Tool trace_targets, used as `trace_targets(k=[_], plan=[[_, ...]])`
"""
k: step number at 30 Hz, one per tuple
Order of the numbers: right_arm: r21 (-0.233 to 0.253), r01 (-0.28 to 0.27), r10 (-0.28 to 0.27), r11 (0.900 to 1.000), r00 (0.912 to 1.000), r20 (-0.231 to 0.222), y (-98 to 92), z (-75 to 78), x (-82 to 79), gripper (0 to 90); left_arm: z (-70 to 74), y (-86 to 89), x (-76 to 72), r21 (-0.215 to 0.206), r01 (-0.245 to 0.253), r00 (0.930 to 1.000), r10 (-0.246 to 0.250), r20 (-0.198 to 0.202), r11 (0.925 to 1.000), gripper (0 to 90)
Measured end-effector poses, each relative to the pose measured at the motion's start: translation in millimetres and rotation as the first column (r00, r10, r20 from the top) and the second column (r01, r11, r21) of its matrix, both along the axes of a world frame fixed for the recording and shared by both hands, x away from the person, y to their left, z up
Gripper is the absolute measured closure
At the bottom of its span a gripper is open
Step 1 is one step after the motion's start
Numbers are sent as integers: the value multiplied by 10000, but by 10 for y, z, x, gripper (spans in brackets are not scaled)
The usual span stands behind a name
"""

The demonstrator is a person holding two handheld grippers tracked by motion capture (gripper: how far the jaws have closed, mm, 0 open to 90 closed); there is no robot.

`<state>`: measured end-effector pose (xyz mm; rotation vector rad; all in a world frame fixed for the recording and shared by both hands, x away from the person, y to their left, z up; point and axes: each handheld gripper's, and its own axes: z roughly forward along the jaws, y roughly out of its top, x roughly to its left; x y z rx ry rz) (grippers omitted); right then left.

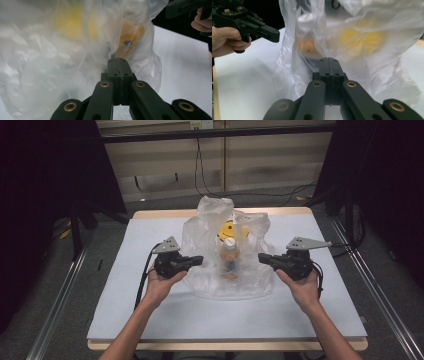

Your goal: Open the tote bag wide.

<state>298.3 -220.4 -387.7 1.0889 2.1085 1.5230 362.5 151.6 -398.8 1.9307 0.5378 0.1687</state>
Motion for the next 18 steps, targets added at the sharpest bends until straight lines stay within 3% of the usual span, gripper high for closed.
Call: trace_targets(k=[3,8,9,11,13,18], plan=[[85,61,-63,9999,9996,260,-43,133,0,900,107,34,-9,-239,-51,9997,57,241,9997,900],[60,141,-144,9999,9979,633,-53,365,77,900,443,105,64,-725,-264,9967,318,744,9970,900],[117,189,-196,9998,9975,682,-49,413,104,900,443,105,64,-725,-264,9967,318,744,9970,900],[111,205,-214,9997,9959,874,-37,510,175,900,604,86,171,-1042,-277,9948,377,950,9942,900],[165,234,-248,9996,9956,907,-24,560,211,900,658,67,206,-1191,-305,9944,422,966,9924,900],[243,220,-250,9995,9912,1298,80,809,414,900,965,-86,459,-1381,-384,9911,553,1207,9897,900]])
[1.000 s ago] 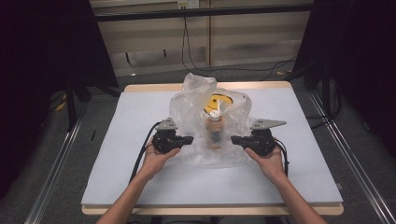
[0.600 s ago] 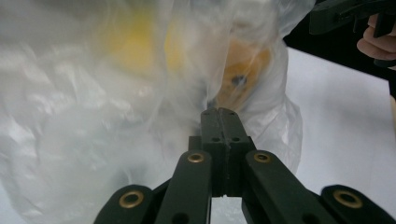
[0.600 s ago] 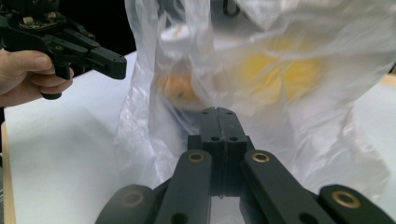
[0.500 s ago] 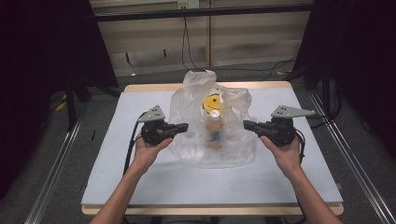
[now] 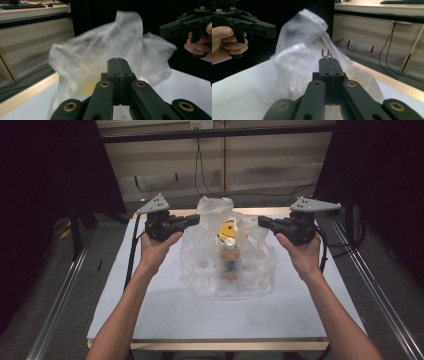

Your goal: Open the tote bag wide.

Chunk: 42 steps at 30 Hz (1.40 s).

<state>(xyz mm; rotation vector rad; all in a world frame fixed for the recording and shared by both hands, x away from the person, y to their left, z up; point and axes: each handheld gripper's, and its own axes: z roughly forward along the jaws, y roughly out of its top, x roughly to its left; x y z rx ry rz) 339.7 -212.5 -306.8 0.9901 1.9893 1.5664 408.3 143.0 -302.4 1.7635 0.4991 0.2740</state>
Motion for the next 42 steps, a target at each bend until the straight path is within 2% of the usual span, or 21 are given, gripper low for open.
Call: trace_targets(k=[5,6,7,9,10,11,19,20,21,22,23,24,25,26,27,28,29,33,34,39,42], plan=[[85,-144,145,9999,9999,-56,106,38,150,900,3,-157,207,97,13,9991,-9,-424,10000,900],[100,-206,207,9997,9997,-132,138,12,183,900,-46,-208,245,413,23,9984,1,-566,9991,900],[-32,-346,345,9994,9989,-318,201,-74,222,900,-184,-302,288,1141,91,9971,-4,-765,9934,900],[-336,-468,448,9983,9974,-559,244,-192,236,900,-262,-336,294,1413,222,9962,-99,-870,9897,900],[-336,-468,448,9983,9974,-559,244,-192,236,900,-342,-362,289,1535,359,9950,-210,-973,9875,900],[-446,-525,485,9976,9951,-861,257,-336,253,900,-502,-406,281,1877,552,9921,-327,-1208,9807,900],[-905,-667,489,9937,9813,-1863,262,-824,248,900,-979,-471,220,2534,804,9826,-341,-1824,9640,900],[-1075,-712,471,9917,9761,-2121,266,-963,248,900,-1096,-476,212,2894,775,9811,-213,-1923,9541,900],[-1075,-712,471,9917,9761,-2121,266,-963,248,900,-1096,-476,212,2894,775,9811,-213,-1923,9541,900],[-1287,-808,483,9884,9702,-2374,270,-1100,256,900,-1165,-490,210,2937,823,9792,-225,-2017,9523,900],[-1425,-772,400,9868,9682,-2471,276,-1161,265,900,-1276,-516,213,3372,877,9786,-178,-2049,9374,900],[-1425,-772,400,9868,9682,-2471,276,-1161,265,900,-1276,-516,213,3372,877,9786,-178,-2049,9374,900],[-1539,-767,335,9851,9634,-2660,269,-1272,303,900,-1375,-517,232,3685,894,9744,-47,-2247,9253,900],[-1539,-767,335,9851,9634,-2660,269,-1272,303,900,-1375,-517,232,3685,894,9744,-47,-2247,9253,900],[-1662,-666,168,9838,9585,-2844,244,-1381,345,900,-1487,-506,247,3983,874,9706,121,-2405,9131,900],[-1704,-668,124,9831,9532,-3020,233,-1434,359,900,-1487,-506,247,3983,874,9706,121,-2405,9131,900],[-1817,-681,83,9810,9502,-3114,223,-1486,370,900,-1585,-484,259,4264,848,9699,233,-2422,9005,900],[-1942,-745,30,9781,9386,-3450,187,-1619,379,900,-1697,-428,253,4326,899,9633,320,-2665,8971,900],[-1989,-738,-19,9772,9343,-3564,154,-1674,372,900,-1755,-380,248,4572,1042,9609,292,-2753,8832,900],[-2323,-728,-195,9699,9279,-3723,61,-1744,322,900,-1793,-288,215,4418,965,9624,297,-2702,8919,900],[-2606,-771,-299,9624,9231,-3833,-18,-1800,275,900,-1756,-213,158,4984,876,9702,397,-2392,8625,900]])
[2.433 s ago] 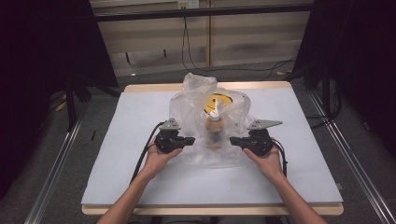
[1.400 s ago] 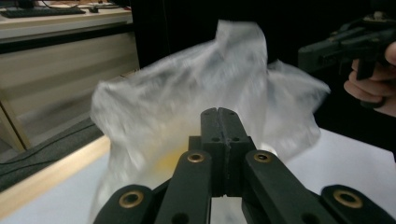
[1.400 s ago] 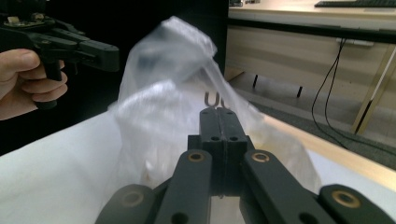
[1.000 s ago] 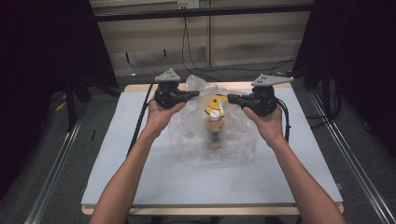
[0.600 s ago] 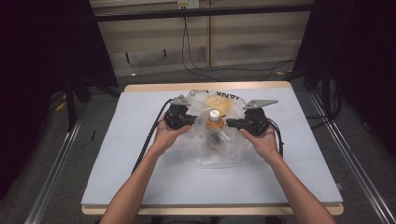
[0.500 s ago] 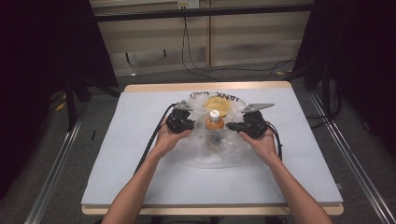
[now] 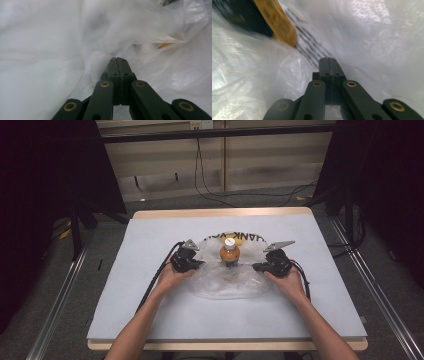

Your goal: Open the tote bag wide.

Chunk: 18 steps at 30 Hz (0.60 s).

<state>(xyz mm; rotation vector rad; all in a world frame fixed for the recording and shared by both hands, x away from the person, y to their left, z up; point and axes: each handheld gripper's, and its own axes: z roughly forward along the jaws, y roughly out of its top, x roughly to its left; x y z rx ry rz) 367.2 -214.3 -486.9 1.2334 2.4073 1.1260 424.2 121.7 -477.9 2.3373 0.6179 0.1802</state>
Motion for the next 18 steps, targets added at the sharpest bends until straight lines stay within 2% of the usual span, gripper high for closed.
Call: trace_targets(k=[2,3,4,5,7,8,10,11,14,15,17,18], plan=[[102,44,-44,9999,10000,35,-36,-7,-19,900,8,22,-23,79,-26,10000,26,27,10000,900],[114,79,-79,9999,10000,-5,-71,-5,-43,900,32,81,-21,629,358,9992,-370,177,9974,900],[74,79,-80,9999,10000,36,-137,-6,-86,900,22,115,-38,441,230,9995,-238,189,9988,900],[92,84,-84,9999,10000,48,-167,-8,-108,900,1,205,-75,61,-189,9998,188,108,9998,900],[68,67,-68,10000,9999,116,-195,-10,-125,900,-8,257,-80,-36,-175,9998,175,138,9998,900],[-15,66,-66,10000,9999,103,-244,-3,-158,900,-21,331,-117,-282,-302,9995,305,96,9991,900],[-12,39,-39,10000,9999,104,-263,-1,-176,900,-22,365,-132,-261,-320,9994,324,152,9991,900],[-88,29,-28,10000,9999,153,-301,0,-214,900,-25,386,-148,-394,-388,9992,393,102,9985,900],[-165,-73,76,9998,9998,157,-331,8,-256,900,-15,467,-194,-237,-290,9995,294,144,9993,900],[-175,-216,220,9996,9995,230,-347,5,-277,900,-4,493,-218,-72,-245,9996,246,165,9997,900],[-269,-211,218,9994,9994,269,-396,8,-339,900,-18,555,-251,-365,-278,9996,278,-4,9989,900],[-359,-222,234,9991,9992,326,-402,10,-355,900,-11,637,-279,-261,-259,9996,260,59,9993,900]])
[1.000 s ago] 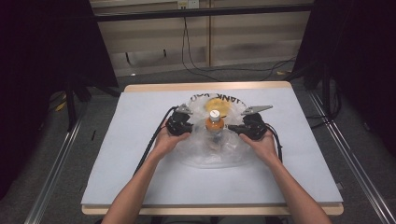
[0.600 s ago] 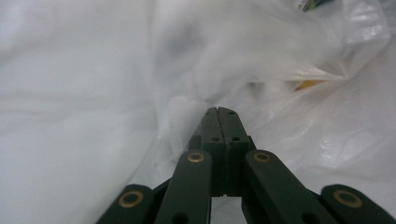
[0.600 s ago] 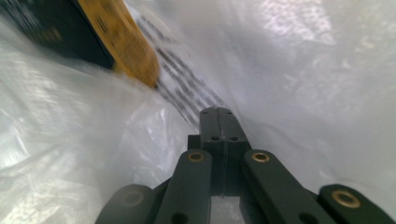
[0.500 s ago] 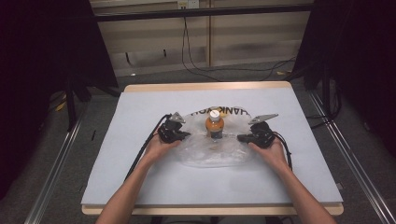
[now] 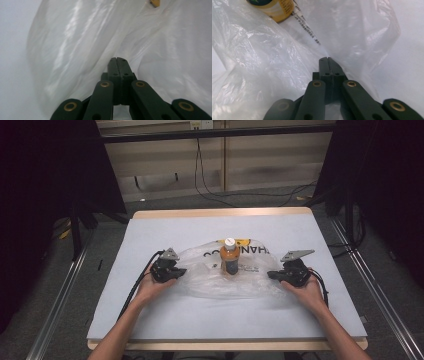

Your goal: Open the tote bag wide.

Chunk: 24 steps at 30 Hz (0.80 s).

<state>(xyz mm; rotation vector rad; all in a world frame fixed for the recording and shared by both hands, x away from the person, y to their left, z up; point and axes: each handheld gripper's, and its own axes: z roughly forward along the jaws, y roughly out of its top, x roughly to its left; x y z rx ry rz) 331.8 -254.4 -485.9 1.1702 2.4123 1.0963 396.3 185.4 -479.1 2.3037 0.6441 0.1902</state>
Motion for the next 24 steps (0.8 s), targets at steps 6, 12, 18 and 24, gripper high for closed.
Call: trace_targets(k=[6,12,18,24], plan=[[-44,-146,145,9999,9999,-29,-31,10,-66,900,-8,45,-23,-190,-240,9997,238,-83,9995,900],[554,-218,219,9982,9998,-3,19,65,-72,900,97,137,-57,-1086,-453,9989,438,-162,9931,900],[1037,-212,173,9944,9991,383,59,204,-67,900,250,159,-140,-1691,-382,9992,393,30,9848,900],[1244,-373,289,9915,9972,686,122,320,-70,900,446,147,-247,-2199,-86,9990,181,413,9755,900]])
